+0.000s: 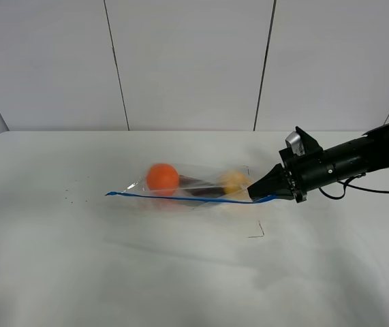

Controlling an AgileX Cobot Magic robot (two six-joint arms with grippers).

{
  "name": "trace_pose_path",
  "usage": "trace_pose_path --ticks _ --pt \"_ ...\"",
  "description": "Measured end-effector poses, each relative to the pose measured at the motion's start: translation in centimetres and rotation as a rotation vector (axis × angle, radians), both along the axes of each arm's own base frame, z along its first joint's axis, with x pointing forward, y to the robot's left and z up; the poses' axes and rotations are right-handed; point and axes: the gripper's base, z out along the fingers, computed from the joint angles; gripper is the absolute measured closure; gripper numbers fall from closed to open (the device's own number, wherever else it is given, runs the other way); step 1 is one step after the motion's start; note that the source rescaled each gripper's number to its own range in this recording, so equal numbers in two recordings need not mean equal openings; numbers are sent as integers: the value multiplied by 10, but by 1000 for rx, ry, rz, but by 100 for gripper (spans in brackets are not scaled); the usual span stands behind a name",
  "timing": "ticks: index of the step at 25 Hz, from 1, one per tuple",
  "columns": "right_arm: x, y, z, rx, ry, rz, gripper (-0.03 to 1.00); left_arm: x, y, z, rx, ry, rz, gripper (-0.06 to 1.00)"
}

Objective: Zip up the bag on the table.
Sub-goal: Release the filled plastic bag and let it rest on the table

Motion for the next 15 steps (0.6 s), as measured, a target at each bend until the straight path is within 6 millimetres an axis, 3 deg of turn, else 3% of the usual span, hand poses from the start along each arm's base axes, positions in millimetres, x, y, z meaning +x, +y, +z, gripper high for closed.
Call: trace_pose_path --ticks 8,15 --pt "0 0 0 0 -7 4 97 -46 -7 0 -5 -143 -13 -6" --pt "0 0 0 -1 -19 11 97 -68 -9 -32 -4 -186 -17 -6"
